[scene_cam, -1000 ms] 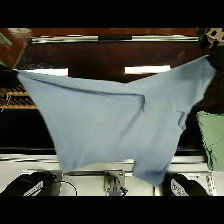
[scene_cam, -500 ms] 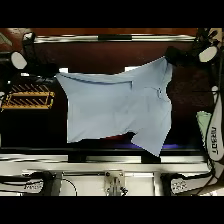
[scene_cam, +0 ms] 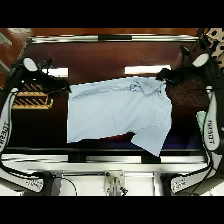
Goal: Fold the shirts.
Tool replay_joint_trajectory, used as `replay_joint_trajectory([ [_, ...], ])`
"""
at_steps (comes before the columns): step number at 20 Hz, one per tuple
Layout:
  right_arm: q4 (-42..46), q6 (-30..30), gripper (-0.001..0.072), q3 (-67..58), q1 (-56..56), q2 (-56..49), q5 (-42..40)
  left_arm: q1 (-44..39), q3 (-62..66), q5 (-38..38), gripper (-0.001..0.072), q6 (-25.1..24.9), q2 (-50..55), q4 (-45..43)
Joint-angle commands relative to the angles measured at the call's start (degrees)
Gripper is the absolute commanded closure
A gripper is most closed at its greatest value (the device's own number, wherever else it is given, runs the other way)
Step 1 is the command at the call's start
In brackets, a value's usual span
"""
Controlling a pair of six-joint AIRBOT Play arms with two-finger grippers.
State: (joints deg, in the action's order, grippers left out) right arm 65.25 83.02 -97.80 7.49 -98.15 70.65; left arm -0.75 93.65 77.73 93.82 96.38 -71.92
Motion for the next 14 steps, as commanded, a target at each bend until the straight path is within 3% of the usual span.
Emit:
replay_joint_trajectory([
  [1,8.79,-2.62,0.0022,0.59,7.32,4.33,25.0,5.22,-5.4,13.18,-0.001,-3.34,-5.73,1.49],
  [3,6.29,-3.17,0.0022,5.88,14.01,8.68,28.46,7.04,-17.29,12.28,-0.0004,-3.41,-12.79,1.66],
  [4,5.46,-3.37,0.0022,9.64,17.09,11.41,27.28,7.78,-25.55,10.08,0.0075,-3.8,-16.87,2.19],
  [6,4.2,-4.92,0.0022,16.7,21.38,16.09,24.96,9.88,-42.32,2.89,0.0099,-5.03,-24.44,6.16],
  [8,0.87,-5.38,0.0022,22.73,24.33,19.52,22.34,14.47,-55.45,-2.29,0.0088,-11.19,-29.81,14.95],
  [11,-1.79,-6.19,0.0022,25.83,24.9,20.15,21.18,21.16,-64.78,-3.85,0.0079,-17.0,-32.39,19.47],
  [14,-3.34,-6.4,0.0022,26.14,24.79,20.15,18.84,21.75,-68.02,-7.06,0.0081,-18.25,-32.09,20.04],
])
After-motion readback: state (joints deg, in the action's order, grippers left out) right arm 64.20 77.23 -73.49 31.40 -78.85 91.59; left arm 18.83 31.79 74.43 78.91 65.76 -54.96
